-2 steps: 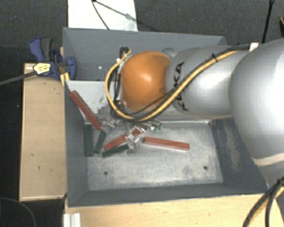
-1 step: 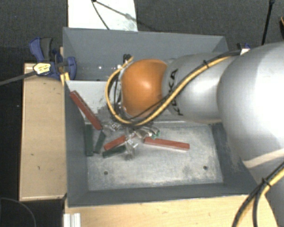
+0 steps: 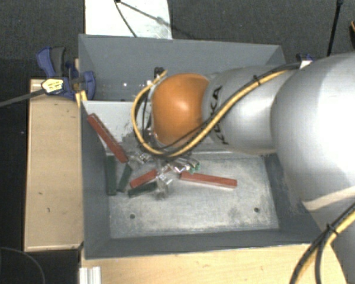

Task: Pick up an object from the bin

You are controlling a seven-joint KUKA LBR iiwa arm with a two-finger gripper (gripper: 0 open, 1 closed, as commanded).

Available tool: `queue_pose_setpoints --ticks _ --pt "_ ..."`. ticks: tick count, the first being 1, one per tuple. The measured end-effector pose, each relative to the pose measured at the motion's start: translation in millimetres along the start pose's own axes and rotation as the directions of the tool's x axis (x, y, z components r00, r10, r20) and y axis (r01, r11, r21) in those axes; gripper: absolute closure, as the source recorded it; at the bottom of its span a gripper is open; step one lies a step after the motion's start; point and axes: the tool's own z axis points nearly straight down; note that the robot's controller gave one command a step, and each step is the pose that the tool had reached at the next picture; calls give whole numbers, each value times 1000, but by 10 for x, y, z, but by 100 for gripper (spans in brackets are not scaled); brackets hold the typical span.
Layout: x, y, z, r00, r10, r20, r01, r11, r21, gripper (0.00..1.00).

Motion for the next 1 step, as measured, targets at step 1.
queue_pose_setpoints --ticks 1 --pt "0 0 -1 1000 3 0 -3 1000 0 100"
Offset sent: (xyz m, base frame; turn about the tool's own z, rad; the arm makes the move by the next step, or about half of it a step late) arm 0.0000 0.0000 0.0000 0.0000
